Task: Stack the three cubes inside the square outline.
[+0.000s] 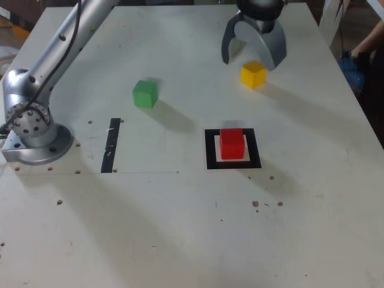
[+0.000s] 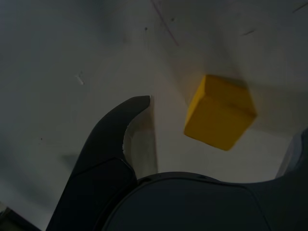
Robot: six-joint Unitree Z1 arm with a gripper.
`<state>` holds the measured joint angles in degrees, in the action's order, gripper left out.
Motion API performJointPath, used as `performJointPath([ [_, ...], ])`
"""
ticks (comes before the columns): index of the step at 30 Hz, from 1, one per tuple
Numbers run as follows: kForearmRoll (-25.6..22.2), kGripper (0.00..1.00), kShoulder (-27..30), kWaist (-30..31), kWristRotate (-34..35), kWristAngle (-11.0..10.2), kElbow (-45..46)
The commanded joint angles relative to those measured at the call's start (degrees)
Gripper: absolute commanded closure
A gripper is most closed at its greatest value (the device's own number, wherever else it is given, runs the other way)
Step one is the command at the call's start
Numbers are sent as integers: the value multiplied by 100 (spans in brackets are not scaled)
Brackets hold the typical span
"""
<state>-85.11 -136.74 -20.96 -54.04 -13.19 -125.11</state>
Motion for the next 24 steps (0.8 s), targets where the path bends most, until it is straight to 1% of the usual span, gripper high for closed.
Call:
performJointPath([
  [1,62,1,-5,31,-10,-14,116],
  [4,192,1,41,66,-9,-17,308],
  [6,293,5,63,86,-6,-19,427],
  [9,477,19,97,100,11,-39,563],
  [10,532,24,108,101,22,-52,594],
  [11,610,32,135,101,38,-69,636],
  [14,710,48,216,101,94,-99,704],
  [18,735,69,290,99,169,-5,763],
  [21,726,80,282,95,199,97,791],
  [24,726,83,264,92,208,134,830],
])
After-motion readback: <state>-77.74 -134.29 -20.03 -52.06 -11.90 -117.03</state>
